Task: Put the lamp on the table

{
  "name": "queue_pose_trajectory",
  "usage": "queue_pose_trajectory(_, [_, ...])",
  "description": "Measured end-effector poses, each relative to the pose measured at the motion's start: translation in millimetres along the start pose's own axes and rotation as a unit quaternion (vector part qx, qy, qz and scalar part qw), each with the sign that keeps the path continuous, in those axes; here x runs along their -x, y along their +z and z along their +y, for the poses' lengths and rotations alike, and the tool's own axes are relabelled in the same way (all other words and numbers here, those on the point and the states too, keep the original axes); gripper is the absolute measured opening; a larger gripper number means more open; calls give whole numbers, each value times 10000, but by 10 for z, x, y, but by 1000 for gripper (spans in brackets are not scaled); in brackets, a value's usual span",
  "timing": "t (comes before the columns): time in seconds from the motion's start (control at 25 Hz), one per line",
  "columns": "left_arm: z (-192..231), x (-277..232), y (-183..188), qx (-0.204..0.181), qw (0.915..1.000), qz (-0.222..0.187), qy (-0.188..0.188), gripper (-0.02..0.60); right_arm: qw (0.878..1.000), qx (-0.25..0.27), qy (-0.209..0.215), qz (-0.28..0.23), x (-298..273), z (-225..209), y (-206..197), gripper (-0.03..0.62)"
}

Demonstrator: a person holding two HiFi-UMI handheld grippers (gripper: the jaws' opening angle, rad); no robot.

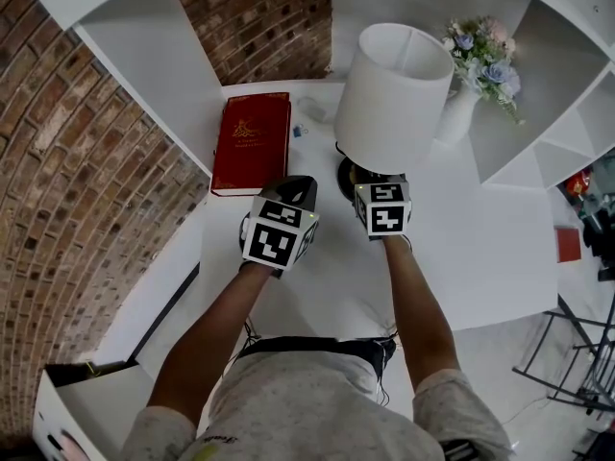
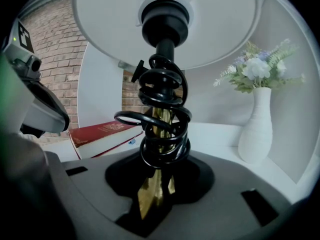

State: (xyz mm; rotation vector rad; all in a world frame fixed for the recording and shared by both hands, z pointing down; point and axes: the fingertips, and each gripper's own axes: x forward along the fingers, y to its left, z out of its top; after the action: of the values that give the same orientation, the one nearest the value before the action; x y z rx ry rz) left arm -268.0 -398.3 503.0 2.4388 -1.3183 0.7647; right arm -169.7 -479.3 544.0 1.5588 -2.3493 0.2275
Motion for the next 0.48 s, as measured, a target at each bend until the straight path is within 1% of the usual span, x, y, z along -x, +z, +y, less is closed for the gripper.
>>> queue_pose_trajectory(0.24, [-38, 49, 8, 19, 10000, 9, 3, -9, 9998, 11, 88, 185, 53, 0, -14, 110])
queue_pose_trajectory(0.48, [-78, 126, 58, 137, 9999, -55, 50, -9, 9994, 105, 107, 303, 156, -10, -16, 121])
